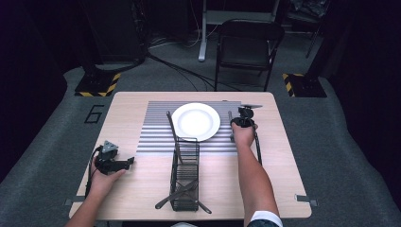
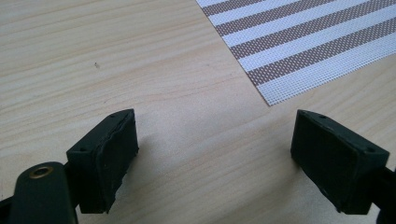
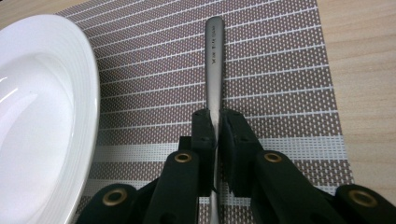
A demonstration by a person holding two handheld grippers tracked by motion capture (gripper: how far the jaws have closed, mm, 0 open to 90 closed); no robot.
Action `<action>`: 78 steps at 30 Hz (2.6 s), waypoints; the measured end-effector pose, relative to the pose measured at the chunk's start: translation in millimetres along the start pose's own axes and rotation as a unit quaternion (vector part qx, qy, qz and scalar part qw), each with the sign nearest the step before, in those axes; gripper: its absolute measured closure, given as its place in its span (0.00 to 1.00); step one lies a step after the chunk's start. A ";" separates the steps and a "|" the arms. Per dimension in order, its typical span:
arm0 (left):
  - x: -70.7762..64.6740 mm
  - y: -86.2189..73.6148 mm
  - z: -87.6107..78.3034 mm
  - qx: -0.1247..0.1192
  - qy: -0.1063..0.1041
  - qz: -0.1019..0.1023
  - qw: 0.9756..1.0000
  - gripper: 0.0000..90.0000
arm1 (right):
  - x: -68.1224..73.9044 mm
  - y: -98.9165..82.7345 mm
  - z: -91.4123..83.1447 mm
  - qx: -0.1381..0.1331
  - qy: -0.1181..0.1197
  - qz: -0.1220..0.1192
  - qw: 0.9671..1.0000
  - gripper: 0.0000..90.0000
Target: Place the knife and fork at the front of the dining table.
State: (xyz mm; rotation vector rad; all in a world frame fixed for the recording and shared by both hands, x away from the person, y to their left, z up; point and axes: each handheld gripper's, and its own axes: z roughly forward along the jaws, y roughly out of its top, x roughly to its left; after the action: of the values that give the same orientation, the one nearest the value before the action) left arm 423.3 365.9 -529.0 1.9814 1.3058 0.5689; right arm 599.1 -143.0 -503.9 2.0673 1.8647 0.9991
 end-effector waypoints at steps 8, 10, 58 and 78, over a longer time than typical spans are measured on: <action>0.0 0.0 0.0 0.000 0.000 0.000 1.000 0.16 | 3.7 1.9 -8.4 -0.015 -0.005 -0.015 1.000 0.93; 0.0 0.0 0.0 0.000 0.000 0.000 1.000 0.16 | 4.8 2.2 -11.8 -0.012 -0.009 -0.026 1.000 0.93; 0.4 -0.2 -1.2 0.000 0.003 -0.002 1.000 0.19 | -4.3 -100.9 -125.6 -0.063 0.022 -0.212 0.975 0.58; 1.1 -2.0 -4.5 -0.015 0.008 -0.012 1.000 0.37 | -19.7 -128.0 -117.4 -0.072 0.015 -0.240 0.968 0.55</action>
State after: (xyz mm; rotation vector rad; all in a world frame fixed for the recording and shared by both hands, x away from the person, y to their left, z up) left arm 419.5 368.7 -527.5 1.9389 1.3212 0.5893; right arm 427.0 -171.1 -492.4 1.4222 2.0911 0.9992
